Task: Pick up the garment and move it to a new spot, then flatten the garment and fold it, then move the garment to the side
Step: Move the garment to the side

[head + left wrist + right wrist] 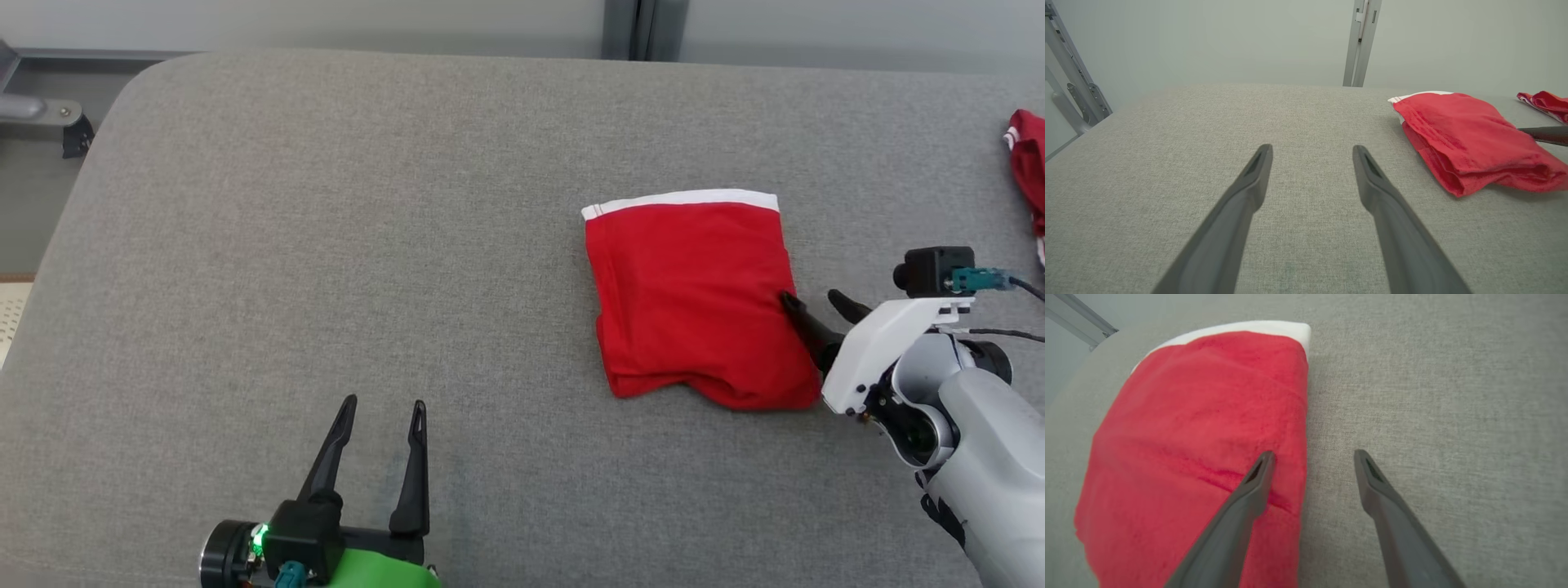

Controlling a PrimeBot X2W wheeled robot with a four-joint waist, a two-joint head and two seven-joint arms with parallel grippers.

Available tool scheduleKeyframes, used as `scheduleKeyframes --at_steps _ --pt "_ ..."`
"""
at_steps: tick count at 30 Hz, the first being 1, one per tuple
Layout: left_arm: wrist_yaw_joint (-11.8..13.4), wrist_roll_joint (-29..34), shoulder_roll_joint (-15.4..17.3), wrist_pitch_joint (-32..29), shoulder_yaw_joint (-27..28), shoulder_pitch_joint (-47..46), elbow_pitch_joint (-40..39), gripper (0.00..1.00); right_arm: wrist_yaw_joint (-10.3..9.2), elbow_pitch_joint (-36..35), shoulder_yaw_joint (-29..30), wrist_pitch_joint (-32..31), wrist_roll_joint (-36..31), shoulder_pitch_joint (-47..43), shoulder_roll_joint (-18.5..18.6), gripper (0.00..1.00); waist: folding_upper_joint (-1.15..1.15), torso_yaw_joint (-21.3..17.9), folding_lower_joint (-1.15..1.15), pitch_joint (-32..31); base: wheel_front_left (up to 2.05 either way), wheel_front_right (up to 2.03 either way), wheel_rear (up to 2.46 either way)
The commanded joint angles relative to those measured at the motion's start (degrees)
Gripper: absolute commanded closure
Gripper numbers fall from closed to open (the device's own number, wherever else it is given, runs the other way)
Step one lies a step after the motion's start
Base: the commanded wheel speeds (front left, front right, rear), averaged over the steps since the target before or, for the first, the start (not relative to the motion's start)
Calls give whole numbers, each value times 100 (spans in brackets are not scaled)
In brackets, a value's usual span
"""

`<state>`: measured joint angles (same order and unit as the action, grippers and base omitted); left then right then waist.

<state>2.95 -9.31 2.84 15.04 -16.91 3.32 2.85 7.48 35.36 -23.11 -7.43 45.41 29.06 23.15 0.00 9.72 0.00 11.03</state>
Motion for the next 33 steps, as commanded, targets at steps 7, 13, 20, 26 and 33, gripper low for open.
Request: scheduleKeyframes --at_steps 7,13,20,26,33 --pt "-16 -7 11 17 16 -239 34 0 1 185 -512 -44 198 275 115 100 0 140 0 284 0 0 0" --pt "-76 153 11 17 67 -348 -29 0 -4 243 -632 323 13 492 578 100 0 -29 0 531 0 0 0" --pt "-255 332 11 10 39 -624 -100 0 -3 72 -555 478 -383 933 1335 100 0 -455 0 1067 0 0 0" --pt "-451 559 12 10 -40 -923 -142 0 -3 -141 -217 517 -814 1278 1937 100 0 -795 0 1519 0 0 0" --pt "-594 737 19 10 -77 -1143 -119 0 -3 -246 477 494 -1130 1457 2442 100 0 -957 0 1851 0 0 0"
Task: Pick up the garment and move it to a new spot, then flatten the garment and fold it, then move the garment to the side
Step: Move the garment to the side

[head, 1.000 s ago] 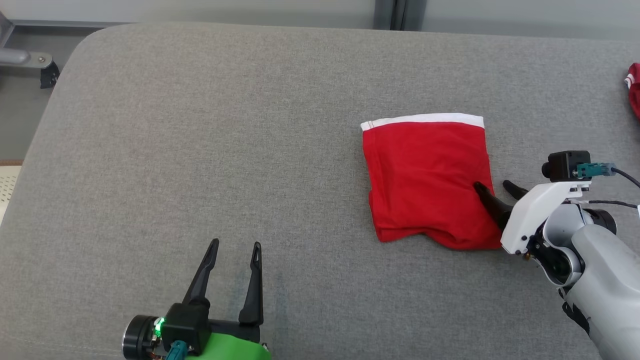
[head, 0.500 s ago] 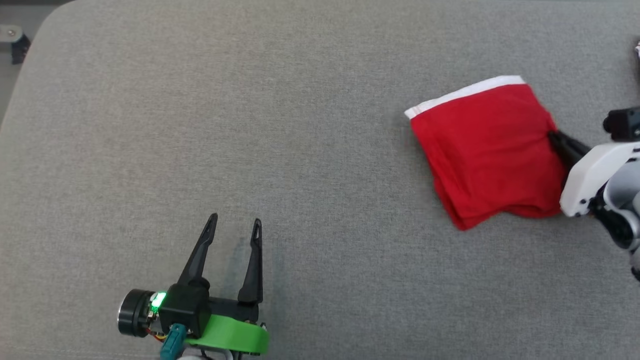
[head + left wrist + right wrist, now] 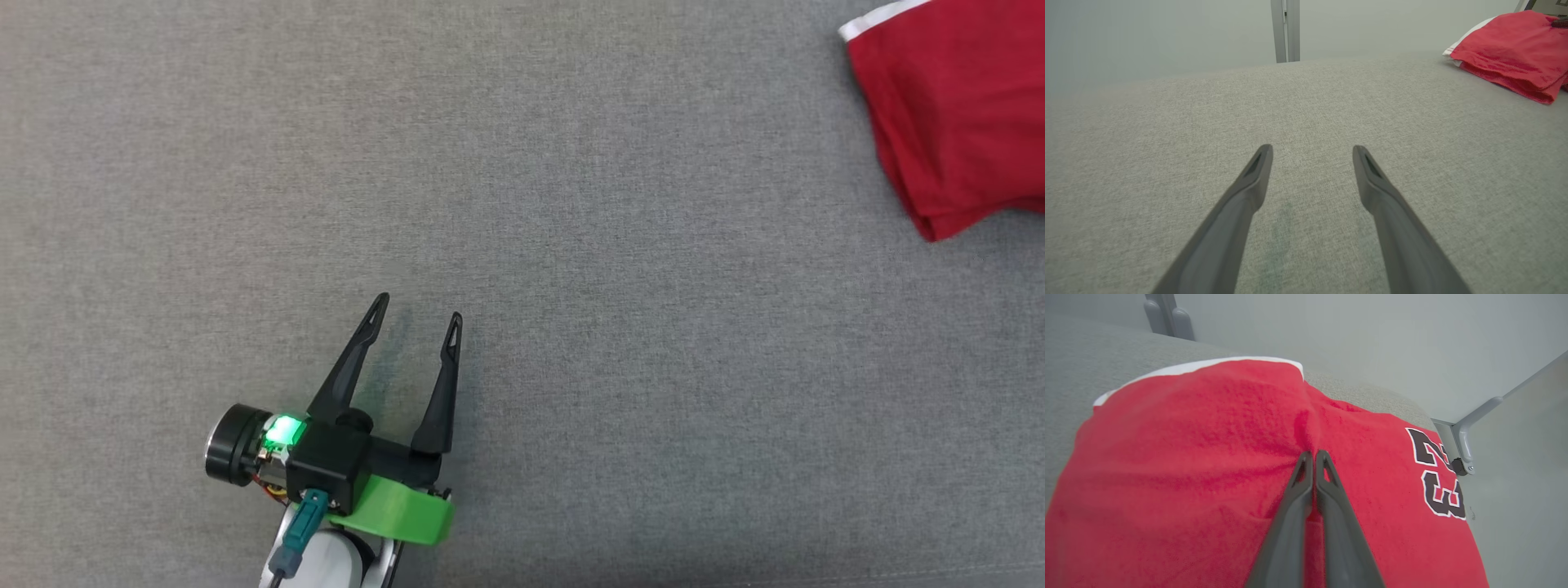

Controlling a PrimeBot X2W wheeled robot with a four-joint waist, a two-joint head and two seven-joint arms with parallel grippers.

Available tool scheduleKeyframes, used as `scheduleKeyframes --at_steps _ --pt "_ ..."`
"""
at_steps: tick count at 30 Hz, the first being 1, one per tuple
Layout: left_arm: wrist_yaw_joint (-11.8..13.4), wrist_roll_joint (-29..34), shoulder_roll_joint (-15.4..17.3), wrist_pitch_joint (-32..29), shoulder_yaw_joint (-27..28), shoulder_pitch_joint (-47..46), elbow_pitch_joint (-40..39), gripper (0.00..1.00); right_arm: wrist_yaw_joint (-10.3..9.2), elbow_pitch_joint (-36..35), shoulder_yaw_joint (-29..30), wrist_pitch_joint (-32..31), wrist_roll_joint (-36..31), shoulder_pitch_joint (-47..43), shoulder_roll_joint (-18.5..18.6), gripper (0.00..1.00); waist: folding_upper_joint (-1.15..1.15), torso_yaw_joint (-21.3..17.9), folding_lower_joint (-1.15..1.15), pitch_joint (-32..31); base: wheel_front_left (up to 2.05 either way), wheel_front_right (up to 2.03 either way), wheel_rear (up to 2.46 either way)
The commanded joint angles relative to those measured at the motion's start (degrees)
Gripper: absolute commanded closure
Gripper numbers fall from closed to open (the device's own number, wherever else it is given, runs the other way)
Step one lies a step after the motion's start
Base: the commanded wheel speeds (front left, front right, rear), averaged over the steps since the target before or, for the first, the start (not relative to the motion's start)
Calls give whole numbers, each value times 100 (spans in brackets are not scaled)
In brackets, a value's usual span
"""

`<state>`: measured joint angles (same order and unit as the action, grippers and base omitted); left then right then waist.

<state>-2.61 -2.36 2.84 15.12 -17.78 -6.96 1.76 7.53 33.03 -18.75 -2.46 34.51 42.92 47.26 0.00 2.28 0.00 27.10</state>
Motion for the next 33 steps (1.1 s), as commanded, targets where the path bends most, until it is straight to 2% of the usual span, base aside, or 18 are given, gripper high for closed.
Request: scheduleKeyframes --at_steps 1,9,15,27,33 --pt "-44 65 23 1 9 -128 -5 0 -9 -30 160 -15 -97 69 101 100 0 -220 0 273 0 0 0" --pt "-112 135 49 1 26 -219 -48 0 -9 -92 1035 -98 -571 -69 459 100 0 -187 0 482 0 0 0" --pt "-171 166 91 1 -10 -377 -58 0 -10 -68 1576 -338 -988 -113 536 100 0 -117 0 683 0 0 0" --pt "-183 185 123 1 -46 -508 -96 0 -10 -237 2303 -658 -1924 -217 690 100 0 8 0 896 0 0 0" --pt "-166 180 125 1 -43 -551 -85 0 -10 -26 2574 -601 -2240 -260 707 100 0 21 0 886 0 0 0"
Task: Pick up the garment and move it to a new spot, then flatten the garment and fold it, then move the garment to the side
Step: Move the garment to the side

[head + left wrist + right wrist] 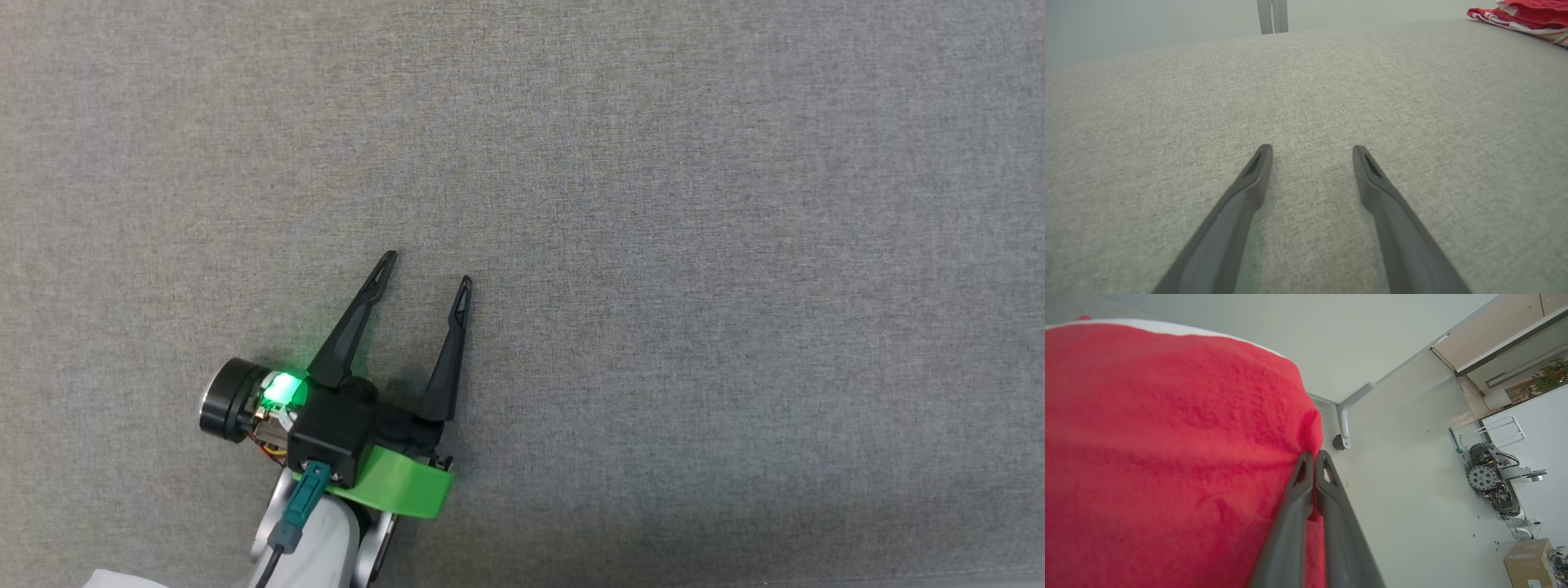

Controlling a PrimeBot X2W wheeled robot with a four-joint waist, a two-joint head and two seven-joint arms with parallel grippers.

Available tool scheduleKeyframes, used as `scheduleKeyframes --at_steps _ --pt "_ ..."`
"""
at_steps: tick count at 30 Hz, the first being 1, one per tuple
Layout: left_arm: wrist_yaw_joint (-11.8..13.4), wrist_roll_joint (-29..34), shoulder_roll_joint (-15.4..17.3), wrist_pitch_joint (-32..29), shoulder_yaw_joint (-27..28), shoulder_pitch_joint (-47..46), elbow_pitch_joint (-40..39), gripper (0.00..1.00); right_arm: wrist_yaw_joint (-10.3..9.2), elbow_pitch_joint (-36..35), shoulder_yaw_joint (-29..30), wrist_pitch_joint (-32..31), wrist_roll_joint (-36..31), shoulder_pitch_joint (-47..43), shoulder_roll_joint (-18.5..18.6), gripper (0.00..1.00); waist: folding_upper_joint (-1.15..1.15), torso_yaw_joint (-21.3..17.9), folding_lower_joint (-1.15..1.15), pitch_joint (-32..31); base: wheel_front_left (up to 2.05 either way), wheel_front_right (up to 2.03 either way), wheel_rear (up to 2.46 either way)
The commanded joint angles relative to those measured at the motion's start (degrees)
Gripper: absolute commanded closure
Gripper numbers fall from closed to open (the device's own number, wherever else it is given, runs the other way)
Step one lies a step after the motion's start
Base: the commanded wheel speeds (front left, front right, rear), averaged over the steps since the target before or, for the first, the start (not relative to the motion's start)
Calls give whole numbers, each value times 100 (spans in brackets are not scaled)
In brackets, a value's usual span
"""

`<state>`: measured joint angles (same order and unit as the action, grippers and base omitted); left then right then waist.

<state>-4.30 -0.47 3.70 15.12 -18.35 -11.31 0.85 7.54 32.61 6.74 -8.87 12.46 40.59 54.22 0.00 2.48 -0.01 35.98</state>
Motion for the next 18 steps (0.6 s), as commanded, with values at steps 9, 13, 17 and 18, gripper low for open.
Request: scheduleKeyframes --at_steps 9,13,17,18 --pt "17 9 60 1 -3 -143 27 0 -11 580 474 1334 -947 453 -358 0 0 9 1 -99 0 0 0" --pt "61 -29 50 0 -5 -69 72 0 -10 770 496 2007 -1356 625 -992 0 0 -4 1 -385 0 0 0" --pt "128 -83 33 1 17 133 127 0 -11 755 328 2272 -1225 419 -1815 0 0 -70 1 -853 0 0 0" --pt "143 -98 29 1 23 180 142 0 -11 740 307 2306 -1140 364 -1992 0 0 -84 1 -967 0 0 0"
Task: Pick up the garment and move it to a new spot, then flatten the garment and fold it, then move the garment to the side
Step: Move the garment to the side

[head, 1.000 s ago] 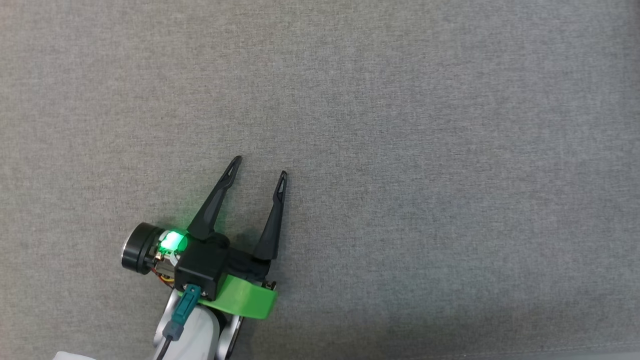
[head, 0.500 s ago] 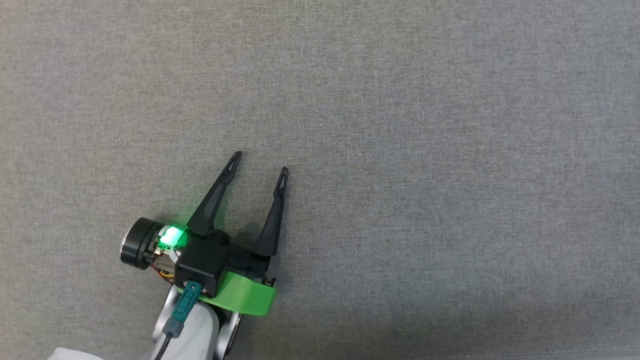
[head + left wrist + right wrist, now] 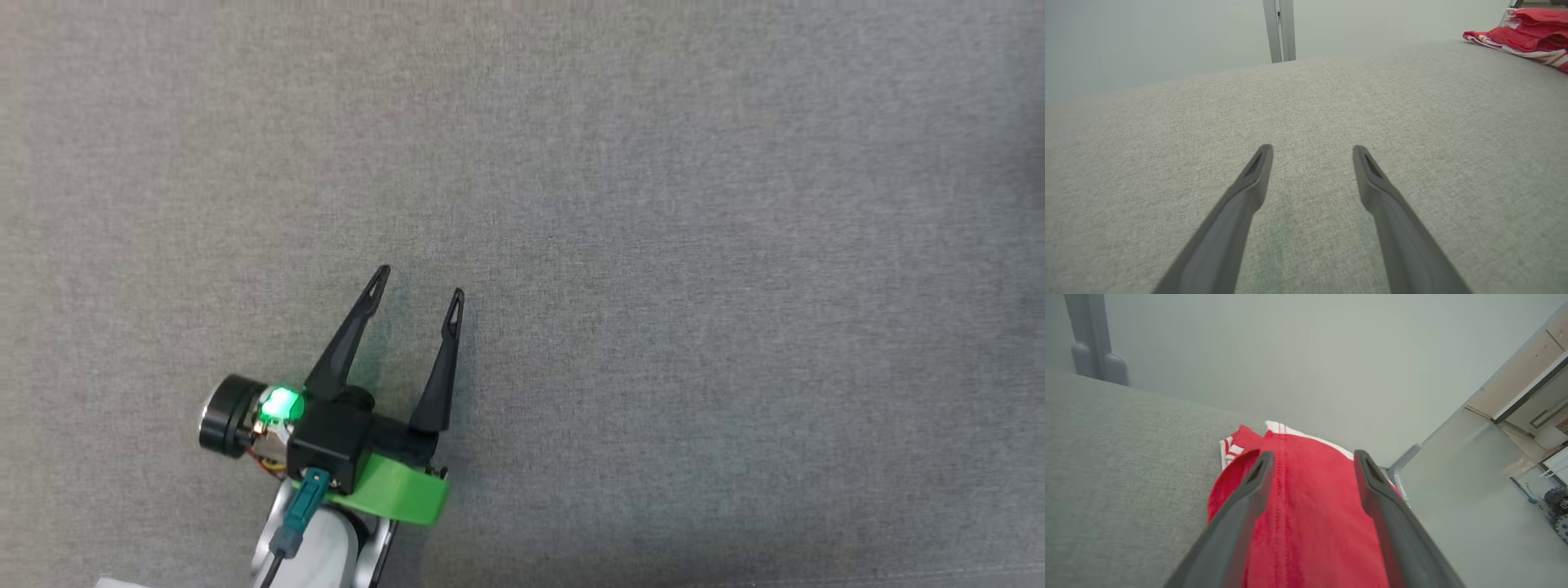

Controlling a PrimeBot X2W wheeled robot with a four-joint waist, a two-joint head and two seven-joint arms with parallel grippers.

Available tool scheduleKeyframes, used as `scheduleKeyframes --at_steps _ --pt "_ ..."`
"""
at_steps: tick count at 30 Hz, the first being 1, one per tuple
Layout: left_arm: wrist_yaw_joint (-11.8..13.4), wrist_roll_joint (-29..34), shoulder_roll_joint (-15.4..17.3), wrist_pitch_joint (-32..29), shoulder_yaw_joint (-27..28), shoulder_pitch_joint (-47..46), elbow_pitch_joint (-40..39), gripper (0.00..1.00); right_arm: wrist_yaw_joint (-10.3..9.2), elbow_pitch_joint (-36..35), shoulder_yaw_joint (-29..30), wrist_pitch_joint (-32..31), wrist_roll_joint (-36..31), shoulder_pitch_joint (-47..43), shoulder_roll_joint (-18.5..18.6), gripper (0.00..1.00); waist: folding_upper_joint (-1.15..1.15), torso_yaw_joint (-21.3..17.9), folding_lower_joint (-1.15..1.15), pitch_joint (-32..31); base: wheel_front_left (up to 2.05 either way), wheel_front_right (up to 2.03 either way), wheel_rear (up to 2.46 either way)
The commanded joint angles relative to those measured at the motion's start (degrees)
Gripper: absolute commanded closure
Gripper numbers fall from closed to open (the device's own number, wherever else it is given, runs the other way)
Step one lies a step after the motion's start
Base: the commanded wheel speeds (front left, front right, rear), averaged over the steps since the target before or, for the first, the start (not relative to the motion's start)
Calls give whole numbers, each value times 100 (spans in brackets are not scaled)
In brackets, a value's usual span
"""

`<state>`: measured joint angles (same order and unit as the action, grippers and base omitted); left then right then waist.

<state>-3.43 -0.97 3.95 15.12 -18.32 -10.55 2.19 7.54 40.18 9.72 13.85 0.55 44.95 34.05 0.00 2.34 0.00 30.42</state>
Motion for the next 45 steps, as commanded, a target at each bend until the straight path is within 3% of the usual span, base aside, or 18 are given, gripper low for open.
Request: scheduleKeyframes --at_steps 1,4,9,15,23,29,45 --pt "60 -63 -1 1 28 152 36 0 -10 -35 -96 58 138 -195 -216 0 0 -90 0 -580 0 0 0" --pt "113 -101 -9 1 78 356 98 0 -10 -146 -352 111 467 -505 -765 0 0 -154 0 -1034 0 0 0" --pt "221 -206 -29 1 184 662 168 0 -10 -646 -811 135 898 -1130 -1266 0 0 -212 0 -1668 0 0 0" --pt "438 -474 -75 1 409 1135 211 0 -10 -1731 -1199 135 1270 -2365 -1716 0 0 -219 0 -2469 0 0 0" --pt "664 -824 -100 1 812 1694 156 0 -9 -2665 -1402 136 1512 -3577 -2119 0 0 -264 0 -3112 0 0 0" --pt "642 -958 -98 1 973 1969 -127 0 -8 -3144 -1455 136 1456 -4215 -2376 0 0 -305 0 -3365 0 0 0" --pt "598 -840 -100 1 1075 2486 -318 0 -7 -3470 -1559 136 1285 -5182 -2619 0 0 -301 0 -3743 0 0 0"
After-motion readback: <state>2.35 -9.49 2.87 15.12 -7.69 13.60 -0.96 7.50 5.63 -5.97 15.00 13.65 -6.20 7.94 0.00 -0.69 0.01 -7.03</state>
